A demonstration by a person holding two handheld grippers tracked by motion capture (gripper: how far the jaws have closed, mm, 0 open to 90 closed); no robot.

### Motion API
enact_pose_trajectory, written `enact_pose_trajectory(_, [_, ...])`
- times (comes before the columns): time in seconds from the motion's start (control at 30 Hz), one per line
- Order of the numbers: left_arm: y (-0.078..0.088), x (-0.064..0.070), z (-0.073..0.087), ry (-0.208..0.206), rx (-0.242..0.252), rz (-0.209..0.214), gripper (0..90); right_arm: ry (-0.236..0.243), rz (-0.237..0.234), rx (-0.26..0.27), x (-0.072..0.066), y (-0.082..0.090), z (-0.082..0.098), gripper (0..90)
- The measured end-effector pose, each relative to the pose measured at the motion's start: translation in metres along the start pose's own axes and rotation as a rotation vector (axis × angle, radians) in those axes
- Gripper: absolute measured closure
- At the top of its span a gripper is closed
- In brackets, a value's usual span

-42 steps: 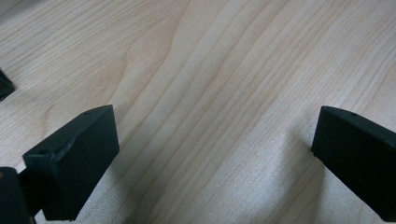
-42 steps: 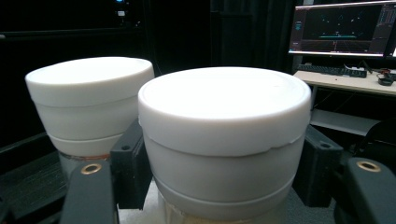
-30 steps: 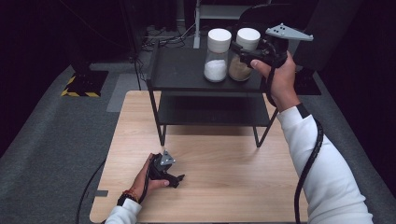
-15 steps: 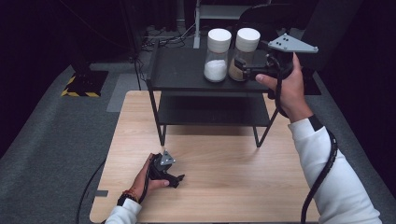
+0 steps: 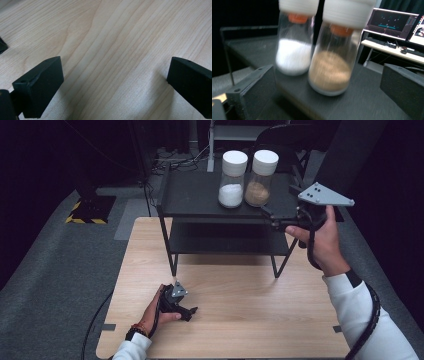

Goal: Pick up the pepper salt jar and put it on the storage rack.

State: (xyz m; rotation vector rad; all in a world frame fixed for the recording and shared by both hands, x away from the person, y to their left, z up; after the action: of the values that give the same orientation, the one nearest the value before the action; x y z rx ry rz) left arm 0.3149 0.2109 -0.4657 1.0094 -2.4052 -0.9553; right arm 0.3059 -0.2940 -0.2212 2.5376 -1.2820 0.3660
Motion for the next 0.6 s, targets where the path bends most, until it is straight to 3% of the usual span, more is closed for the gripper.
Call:
enact_pose_trajectory(0.13, [0.0,0.0,0.0,0.001,-0.001,0.0,0.7,0.019,-0.002,-0.006,-0.007,0.01,0.011,0.3])
enact_pose_trajectory(0.6, [0.0,0.0,0.0,0.001,0.0,0.0,0.7,-0.047,-0.033,-0.038,-0.017,0.032,0.062,0.3])
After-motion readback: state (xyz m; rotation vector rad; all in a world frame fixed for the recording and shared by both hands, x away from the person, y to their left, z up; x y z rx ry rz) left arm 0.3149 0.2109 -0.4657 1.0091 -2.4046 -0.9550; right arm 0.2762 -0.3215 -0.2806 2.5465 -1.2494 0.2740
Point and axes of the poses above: each handheld gripper's, and its own axes: y roughly backward along the jaws, z roughly out of its underside, x roughly to its right, the point moved 1 cm from there along -y, roughly forward along the jaws, and after that the axes turned 7 degrees about y, right-handed, at the moved point
